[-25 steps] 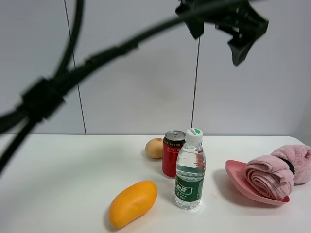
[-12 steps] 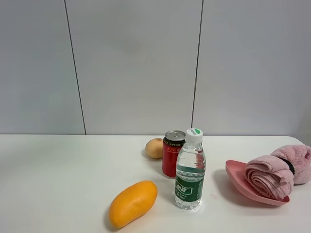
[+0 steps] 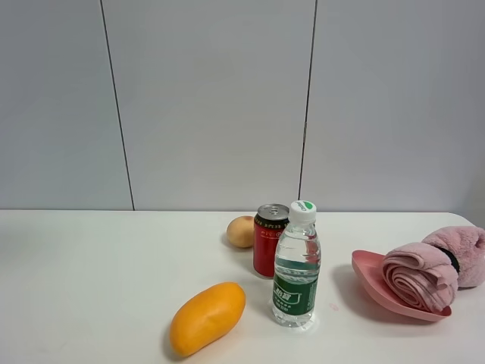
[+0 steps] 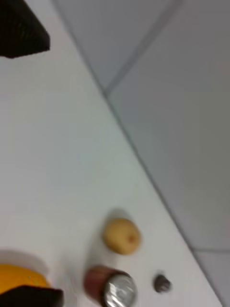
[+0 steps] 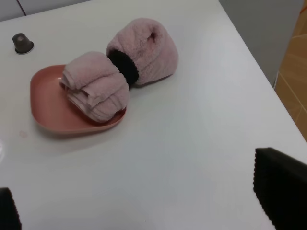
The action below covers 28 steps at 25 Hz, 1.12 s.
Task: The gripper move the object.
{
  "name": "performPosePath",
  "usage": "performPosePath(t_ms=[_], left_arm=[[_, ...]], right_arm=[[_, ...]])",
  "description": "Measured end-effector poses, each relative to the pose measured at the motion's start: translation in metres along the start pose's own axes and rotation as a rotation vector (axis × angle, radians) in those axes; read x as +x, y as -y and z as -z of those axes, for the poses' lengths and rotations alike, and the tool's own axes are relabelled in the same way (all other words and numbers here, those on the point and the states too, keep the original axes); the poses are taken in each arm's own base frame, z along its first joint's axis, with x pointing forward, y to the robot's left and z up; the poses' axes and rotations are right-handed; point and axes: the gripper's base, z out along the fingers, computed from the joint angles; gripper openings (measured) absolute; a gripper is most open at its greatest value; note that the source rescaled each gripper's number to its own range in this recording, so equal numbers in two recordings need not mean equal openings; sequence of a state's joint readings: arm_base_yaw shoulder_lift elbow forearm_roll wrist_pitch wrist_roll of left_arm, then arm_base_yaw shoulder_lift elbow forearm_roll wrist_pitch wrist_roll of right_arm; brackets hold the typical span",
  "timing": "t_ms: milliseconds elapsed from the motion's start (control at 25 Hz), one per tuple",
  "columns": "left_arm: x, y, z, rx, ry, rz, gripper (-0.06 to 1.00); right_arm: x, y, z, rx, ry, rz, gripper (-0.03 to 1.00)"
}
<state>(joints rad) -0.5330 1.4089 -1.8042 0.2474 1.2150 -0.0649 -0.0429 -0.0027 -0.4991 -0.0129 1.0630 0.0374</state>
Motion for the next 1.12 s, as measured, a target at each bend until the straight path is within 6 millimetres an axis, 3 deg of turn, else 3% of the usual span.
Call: performPosePath(t_ms=[200,400,520,720,920,1120], left_arm=[[0.067,-0.042,0.029,-0.078,-0.078,0.176,0.96],[0.142,-0.055,0.060,-0.179,-0.113,0.330,0.96],[0.183,-0.049,0.077,-0.225,-0.098,0.418,0.96],[0.246,-0.023,0.099,-0.280,-0.015,0.519,0.96],[0.298,0.008,0.104,-0.289,0.087,0.504,0.96],[0.332,0.027,0.096,-0.278,0.159,0.493,0.96]], right_arm=[[0.000,0.000,0.000,0.000,0.000,0.000,1.00],[0.000,0.000,0.000,0.000,0.000,0.000,1.00],[0.000,0.000,0.000,0.000,0.000,0.000,1.00],[0.000,0.000,0.000,0.000,0.000,0.000,1.00],[0.000,0.000,0.000,0.000,0.000,0.000,1.00],[0.000,0.000,0.000,0.000,0.000,0.000,1.00]])
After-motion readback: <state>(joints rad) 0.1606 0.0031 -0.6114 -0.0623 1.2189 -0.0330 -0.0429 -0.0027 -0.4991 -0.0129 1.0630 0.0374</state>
